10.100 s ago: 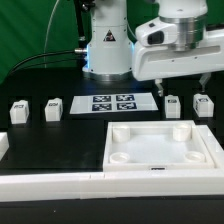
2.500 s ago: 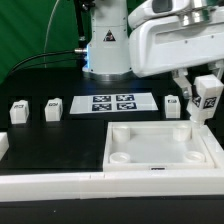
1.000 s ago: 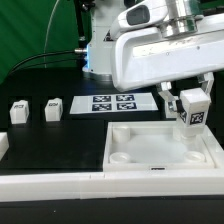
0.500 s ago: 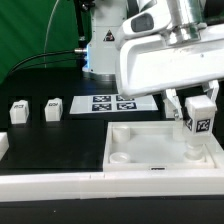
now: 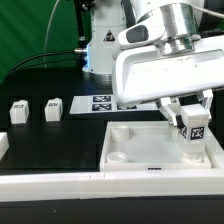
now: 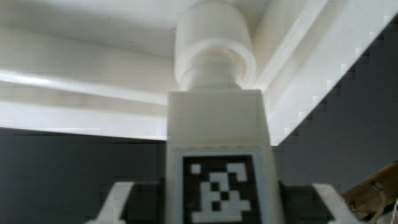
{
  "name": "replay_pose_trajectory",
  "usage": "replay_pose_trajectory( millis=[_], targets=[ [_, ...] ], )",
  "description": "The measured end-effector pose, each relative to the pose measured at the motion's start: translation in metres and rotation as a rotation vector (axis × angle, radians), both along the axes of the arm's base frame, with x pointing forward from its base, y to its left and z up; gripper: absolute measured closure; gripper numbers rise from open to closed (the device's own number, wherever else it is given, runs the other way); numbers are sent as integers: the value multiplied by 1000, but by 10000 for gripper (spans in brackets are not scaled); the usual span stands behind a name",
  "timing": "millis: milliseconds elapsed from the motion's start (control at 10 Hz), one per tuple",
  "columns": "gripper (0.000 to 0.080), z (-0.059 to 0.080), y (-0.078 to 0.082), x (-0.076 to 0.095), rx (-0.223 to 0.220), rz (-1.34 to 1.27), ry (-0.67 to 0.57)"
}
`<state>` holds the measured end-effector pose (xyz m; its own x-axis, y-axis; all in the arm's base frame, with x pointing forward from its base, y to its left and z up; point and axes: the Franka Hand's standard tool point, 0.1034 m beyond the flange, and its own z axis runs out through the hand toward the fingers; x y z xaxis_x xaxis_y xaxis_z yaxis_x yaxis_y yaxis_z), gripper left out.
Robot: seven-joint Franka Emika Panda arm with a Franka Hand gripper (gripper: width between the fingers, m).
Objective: Assemble one leg
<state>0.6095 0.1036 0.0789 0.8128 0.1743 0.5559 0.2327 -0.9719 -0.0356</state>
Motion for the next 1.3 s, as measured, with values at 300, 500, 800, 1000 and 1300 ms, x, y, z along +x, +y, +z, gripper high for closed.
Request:
replay_pose_trajectory(
  millis=[300,500,800,1000,1300],
  targets=[
    [508,-7,1,-4,1,2,9],
    [508,-7,1,-3,2,-3,-11],
    [508,-7,2,-2,2,-2,-12],
    [432,-8,4,-3,3,4,8],
    [177,-8,4,-3,3,4,8]
  ],
)
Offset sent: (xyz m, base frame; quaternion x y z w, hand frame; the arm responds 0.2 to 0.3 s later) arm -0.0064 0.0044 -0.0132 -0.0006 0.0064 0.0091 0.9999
